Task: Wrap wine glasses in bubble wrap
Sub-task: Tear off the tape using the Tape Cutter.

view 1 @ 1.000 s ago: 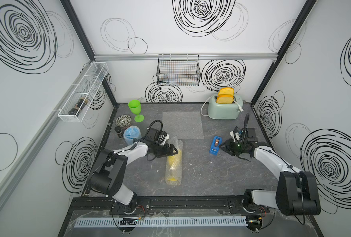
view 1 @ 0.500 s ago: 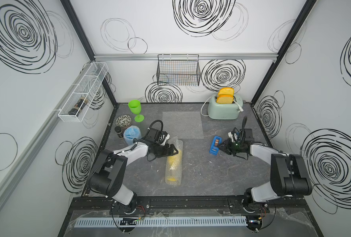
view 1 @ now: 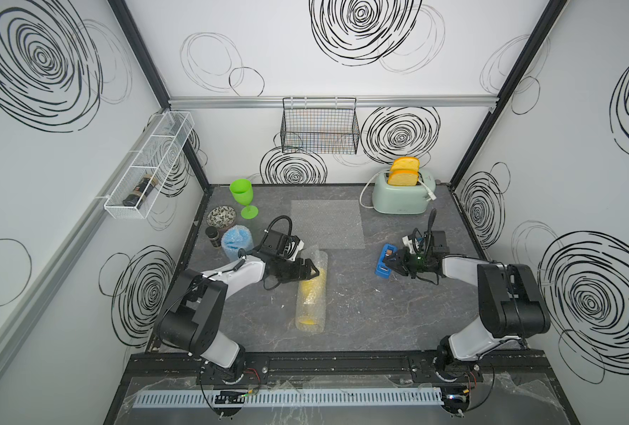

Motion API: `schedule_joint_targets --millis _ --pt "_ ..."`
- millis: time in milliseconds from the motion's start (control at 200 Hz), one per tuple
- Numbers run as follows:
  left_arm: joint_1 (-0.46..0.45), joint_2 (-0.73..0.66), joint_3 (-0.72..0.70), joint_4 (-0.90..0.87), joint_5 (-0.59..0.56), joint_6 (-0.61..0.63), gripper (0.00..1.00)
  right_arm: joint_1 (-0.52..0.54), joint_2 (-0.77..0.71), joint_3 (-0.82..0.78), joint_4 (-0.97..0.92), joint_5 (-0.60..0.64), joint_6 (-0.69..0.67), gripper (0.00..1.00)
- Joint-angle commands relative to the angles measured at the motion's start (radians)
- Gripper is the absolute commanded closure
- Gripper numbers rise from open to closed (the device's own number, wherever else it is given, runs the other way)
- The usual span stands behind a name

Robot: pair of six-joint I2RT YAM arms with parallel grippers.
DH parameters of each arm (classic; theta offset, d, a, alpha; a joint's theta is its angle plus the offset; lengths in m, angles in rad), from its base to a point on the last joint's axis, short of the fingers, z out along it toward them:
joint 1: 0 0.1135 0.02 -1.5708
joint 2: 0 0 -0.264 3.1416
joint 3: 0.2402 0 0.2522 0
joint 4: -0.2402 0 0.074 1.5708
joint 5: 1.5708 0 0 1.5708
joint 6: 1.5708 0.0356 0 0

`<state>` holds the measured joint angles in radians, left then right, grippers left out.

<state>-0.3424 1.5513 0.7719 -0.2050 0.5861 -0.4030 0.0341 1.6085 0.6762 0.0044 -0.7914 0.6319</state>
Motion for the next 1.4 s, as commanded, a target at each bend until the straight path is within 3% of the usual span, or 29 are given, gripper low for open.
schedule_joint_targets --millis 0,385,715,1016,1281,1396 --pt "-0.010 0.001 -0.025 -0.068 -0.059 0.019 0.16 0.004 0.039 -0.010 0.024 0.010 0.028 0.74" --pt "-0.014 -0.004 -0.031 -0.062 -0.060 0.018 0.16 -0.012 0.005 -0.028 0.071 -0.023 0.062 1.00" --pt "-0.017 -0.004 -0.038 -0.058 -0.063 0.021 0.16 -0.055 -0.094 -0.045 0.185 -0.097 0.210 1.00" --pt "-0.020 -0.011 -0.032 -0.062 -0.063 0.020 0.16 -0.081 0.007 -0.039 0.185 -0.092 0.295 1.00" --pt "-0.026 -0.023 -0.038 -0.055 -0.058 0.015 0.16 -0.092 -0.056 0.004 0.207 -0.089 0.399 1.00" --pt "-0.028 -0.016 -0.047 -0.046 -0.061 0.015 0.16 -0.107 -0.003 -0.005 0.194 -0.106 0.410 1.00"
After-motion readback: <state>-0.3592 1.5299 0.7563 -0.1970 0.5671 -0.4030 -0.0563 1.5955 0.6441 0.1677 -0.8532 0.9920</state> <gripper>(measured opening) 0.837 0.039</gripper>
